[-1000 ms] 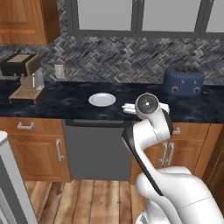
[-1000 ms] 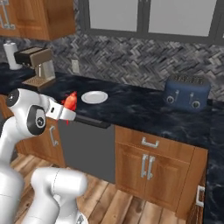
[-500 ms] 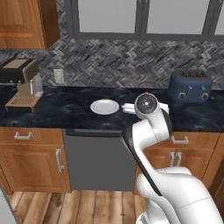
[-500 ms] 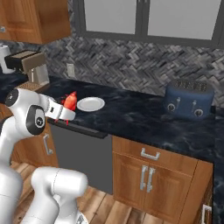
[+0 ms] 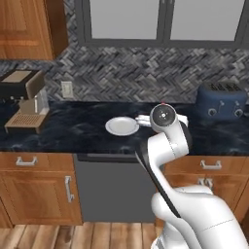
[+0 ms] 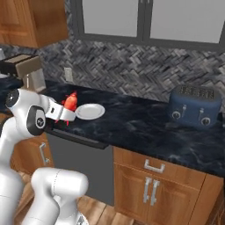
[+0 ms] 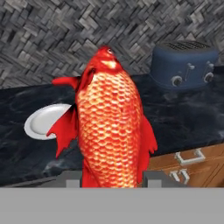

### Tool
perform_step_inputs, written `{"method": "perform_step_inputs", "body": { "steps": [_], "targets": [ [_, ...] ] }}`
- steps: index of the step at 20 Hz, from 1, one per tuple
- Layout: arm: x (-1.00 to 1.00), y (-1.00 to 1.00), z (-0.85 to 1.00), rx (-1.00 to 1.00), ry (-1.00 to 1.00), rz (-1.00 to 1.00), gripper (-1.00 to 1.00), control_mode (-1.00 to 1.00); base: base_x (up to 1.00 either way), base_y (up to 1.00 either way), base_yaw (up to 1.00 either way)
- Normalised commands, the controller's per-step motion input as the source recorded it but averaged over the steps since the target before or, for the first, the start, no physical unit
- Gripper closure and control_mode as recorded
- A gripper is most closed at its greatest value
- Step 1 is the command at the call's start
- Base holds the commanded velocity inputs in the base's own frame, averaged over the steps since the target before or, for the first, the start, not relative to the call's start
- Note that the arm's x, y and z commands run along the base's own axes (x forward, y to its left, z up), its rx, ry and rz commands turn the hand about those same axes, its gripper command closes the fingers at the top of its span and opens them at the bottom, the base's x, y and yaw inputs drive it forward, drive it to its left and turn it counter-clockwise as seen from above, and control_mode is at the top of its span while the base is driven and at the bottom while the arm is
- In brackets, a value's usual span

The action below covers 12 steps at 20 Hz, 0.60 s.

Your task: Pick fish from the fridge and place it on the plate on the counter.

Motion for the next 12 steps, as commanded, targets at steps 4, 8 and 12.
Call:
{"method": "perform_step_inputs", "body": {
  "steps": [4,8,12],
  "targets": [
    [0.0,0.0,0.0,0.0,0.0,0.0,1.0,1.0,0.49,0.28,-0.05],
    [0.0,0.0,0.0,0.0,0.0,0.0,1.0,1.0,0.5,0.25,-0.05],
    [0.0,0.0,0.0,0.0,0.0,0.0,1.0,1.0,0.54,0.25,-0.05]
  ]
}}
